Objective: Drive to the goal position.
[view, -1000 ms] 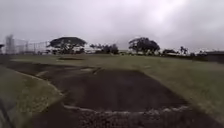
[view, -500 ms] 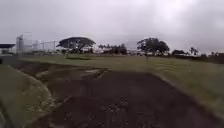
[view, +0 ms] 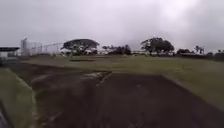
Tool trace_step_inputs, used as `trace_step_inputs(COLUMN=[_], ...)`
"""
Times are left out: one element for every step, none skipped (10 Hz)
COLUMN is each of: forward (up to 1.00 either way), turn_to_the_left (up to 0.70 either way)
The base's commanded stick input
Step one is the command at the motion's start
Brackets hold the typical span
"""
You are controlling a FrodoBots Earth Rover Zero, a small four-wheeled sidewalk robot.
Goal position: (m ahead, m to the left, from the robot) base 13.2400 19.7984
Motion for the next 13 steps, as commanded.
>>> trace_step_inputs(forward=[1.00, 1.00, 1.00, 1.00, 1.00, 1.00, 1.00, 1.00, 1.00, 1.00, 1.00, 1.00, 1.00], turn_to_the_left=[0.00, 0.00, 0.12, 0.38, 0.40, 0.40, 0.40, 0.40, 0.40, 0.40, 0.40, 0.40, 0.40])
